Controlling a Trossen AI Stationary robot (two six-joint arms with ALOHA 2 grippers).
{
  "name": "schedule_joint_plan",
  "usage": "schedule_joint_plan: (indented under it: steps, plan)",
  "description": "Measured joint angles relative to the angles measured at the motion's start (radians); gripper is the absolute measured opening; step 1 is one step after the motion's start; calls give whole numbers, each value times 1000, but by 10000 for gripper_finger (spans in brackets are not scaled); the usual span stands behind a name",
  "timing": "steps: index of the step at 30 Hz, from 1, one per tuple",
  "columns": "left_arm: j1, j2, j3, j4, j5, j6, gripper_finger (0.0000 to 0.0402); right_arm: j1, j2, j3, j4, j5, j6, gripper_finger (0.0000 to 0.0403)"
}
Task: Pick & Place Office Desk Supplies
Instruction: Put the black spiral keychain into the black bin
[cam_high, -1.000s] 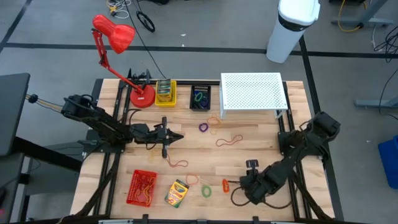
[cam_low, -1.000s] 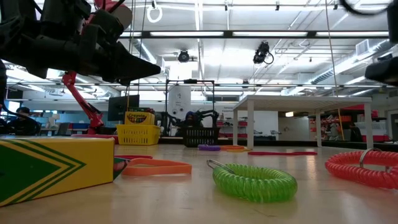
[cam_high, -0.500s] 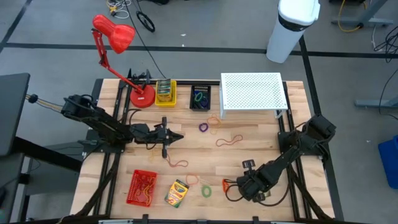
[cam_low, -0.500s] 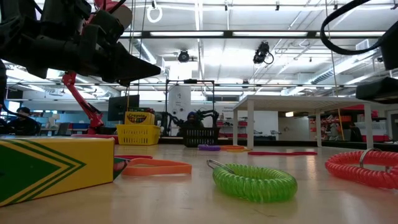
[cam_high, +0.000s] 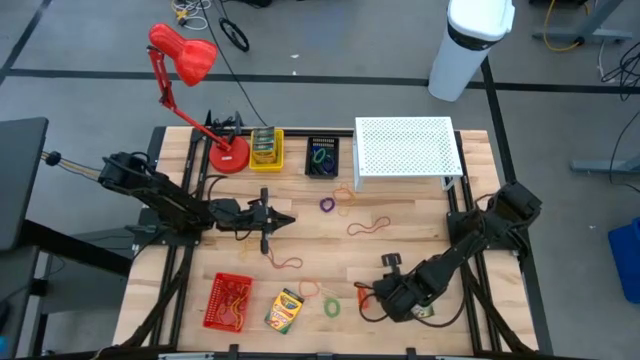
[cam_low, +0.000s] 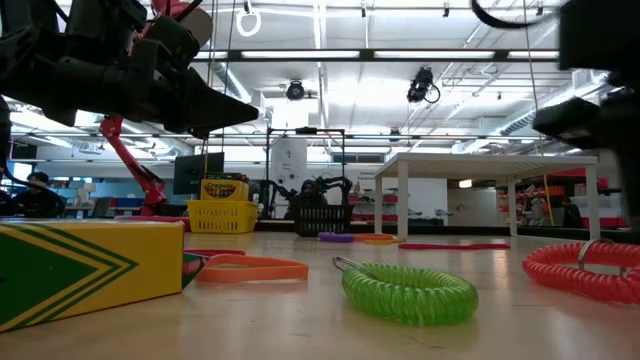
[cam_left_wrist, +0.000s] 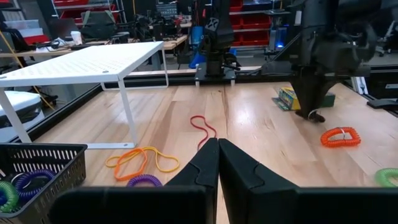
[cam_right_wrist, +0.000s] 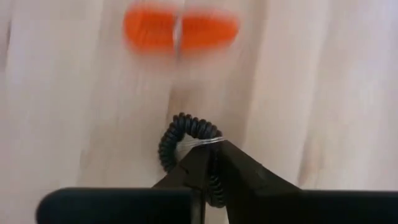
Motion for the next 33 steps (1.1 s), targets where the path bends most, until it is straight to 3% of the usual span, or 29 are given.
schedule_joint_plan:
  steps: [8,24,33]
  plan:
    - [0,0,0,4,0,0,16,-73,-1,0,171,62,-86,13]
    - [0,0,0,3,0,1,16,-112,-2,40,126,79,-31,21]
    - [0,0,0,3,0,1,16,-122,-3,149,113,194,-87,19]
